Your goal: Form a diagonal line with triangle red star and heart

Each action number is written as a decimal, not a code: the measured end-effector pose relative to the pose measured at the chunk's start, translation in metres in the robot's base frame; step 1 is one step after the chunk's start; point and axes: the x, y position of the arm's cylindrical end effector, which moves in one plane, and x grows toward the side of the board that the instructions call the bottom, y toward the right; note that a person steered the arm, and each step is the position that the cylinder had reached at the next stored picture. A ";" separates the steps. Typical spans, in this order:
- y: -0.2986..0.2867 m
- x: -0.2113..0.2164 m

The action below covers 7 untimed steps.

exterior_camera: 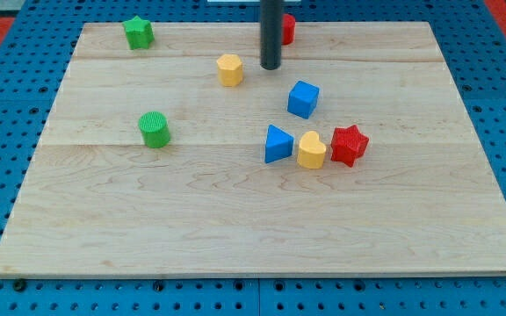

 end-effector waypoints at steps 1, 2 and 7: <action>-0.019 0.050; -0.039 0.082; -0.006 0.173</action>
